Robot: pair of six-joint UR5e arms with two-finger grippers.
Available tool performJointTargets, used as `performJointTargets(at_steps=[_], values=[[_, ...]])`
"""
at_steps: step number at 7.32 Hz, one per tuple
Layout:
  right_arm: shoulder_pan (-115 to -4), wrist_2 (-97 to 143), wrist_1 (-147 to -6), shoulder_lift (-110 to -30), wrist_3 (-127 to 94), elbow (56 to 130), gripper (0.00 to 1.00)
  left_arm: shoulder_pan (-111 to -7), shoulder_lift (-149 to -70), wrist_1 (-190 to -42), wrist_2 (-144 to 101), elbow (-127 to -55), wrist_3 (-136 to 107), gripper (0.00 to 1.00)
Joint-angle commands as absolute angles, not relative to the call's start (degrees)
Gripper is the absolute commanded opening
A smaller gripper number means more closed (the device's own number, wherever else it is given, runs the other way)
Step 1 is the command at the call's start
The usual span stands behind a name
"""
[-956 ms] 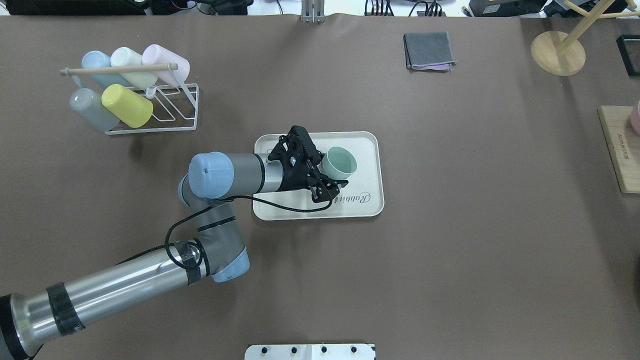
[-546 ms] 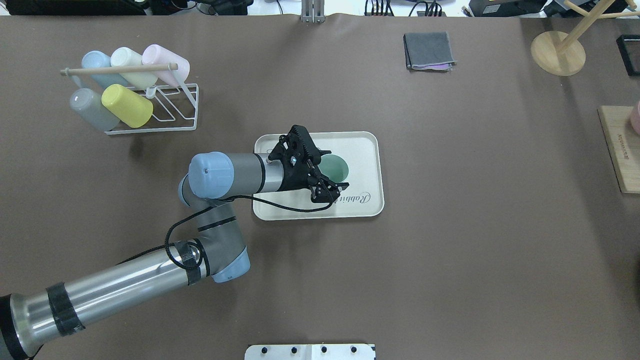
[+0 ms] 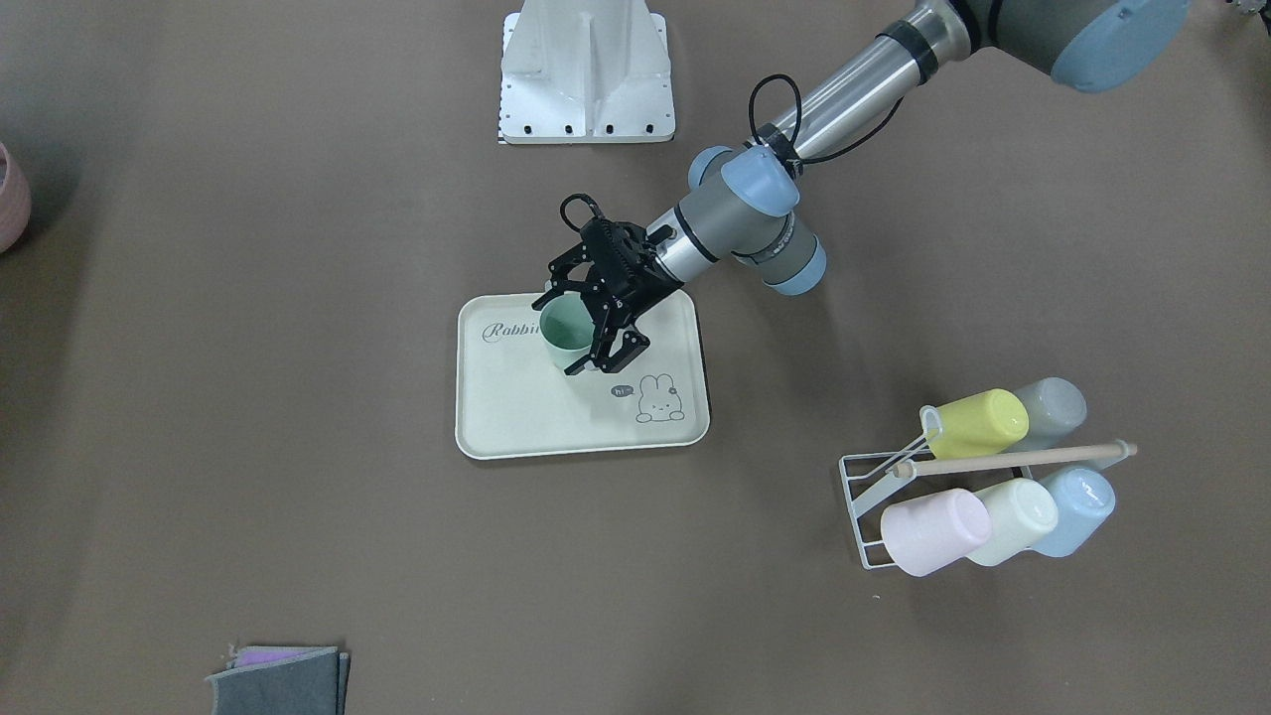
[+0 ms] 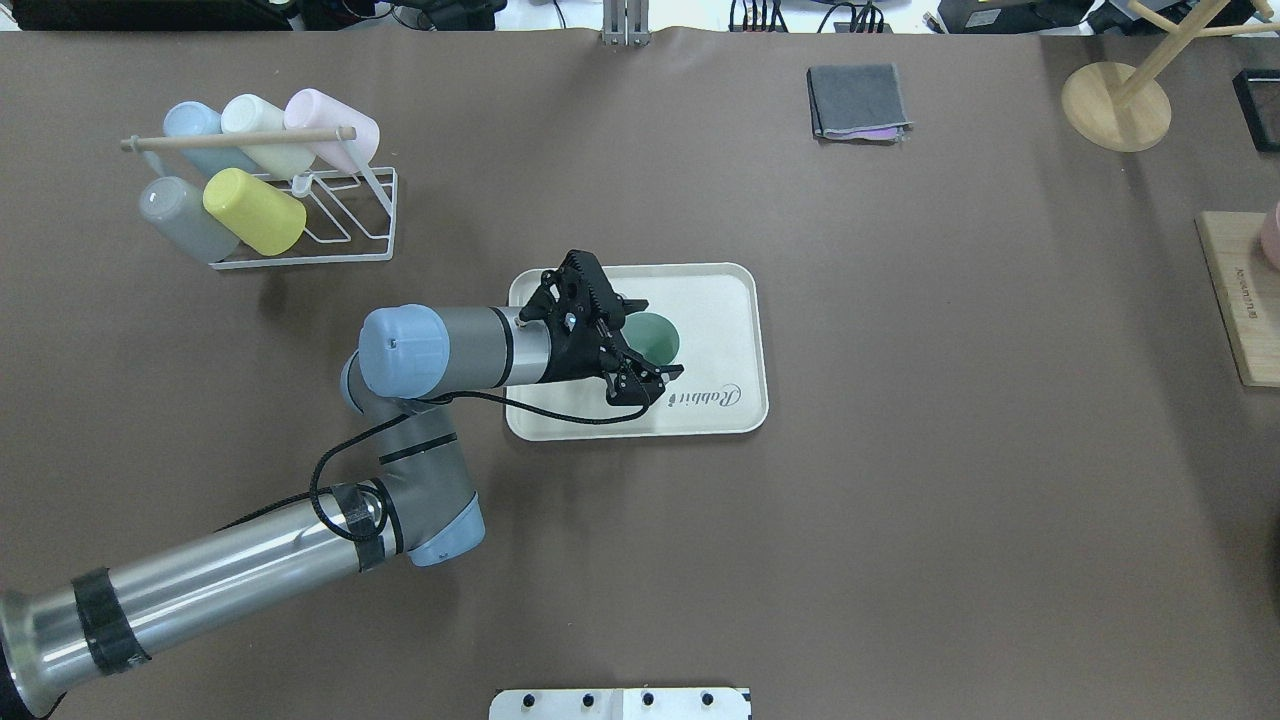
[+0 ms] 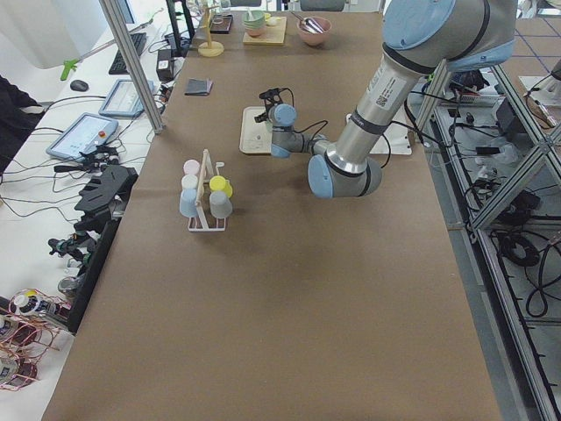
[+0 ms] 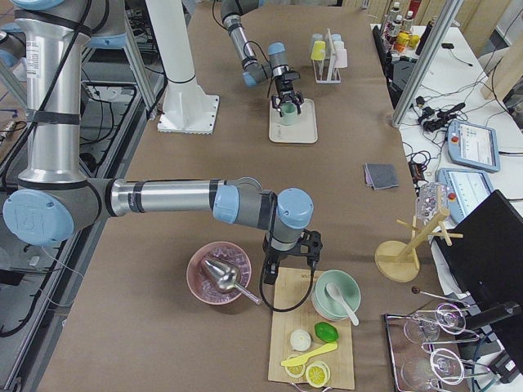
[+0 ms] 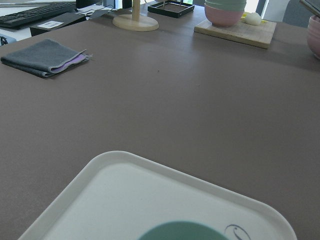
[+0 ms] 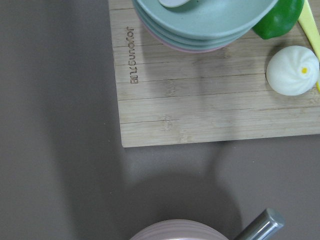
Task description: Pick up and place green cup on tray
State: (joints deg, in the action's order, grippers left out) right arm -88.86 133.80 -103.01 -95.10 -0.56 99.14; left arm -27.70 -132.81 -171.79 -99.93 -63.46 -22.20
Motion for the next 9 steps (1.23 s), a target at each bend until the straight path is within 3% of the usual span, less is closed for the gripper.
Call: performJointTargets(at_steps=[1, 7, 9], values=[[-88.9, 133.8, -103.0, -95.1, -0.5, 99.1, 1.0, -28.0, -131.7, -171.9, -99.9, -65.7, -22.3, 0.98], [-88.9, 133.7, -103.0, -95.1, -0.5, 99.1, 1.0, -34.0, -132.2, -172.0, -90.8, -69.8, -21.7, 0.98], [-88.9, 133.6, -102.9, -95.0, -0.4, 99.1, 1.0, -37.7, -135.5, -166.5, -86.8, -71.7, -21.6, 0.98]])
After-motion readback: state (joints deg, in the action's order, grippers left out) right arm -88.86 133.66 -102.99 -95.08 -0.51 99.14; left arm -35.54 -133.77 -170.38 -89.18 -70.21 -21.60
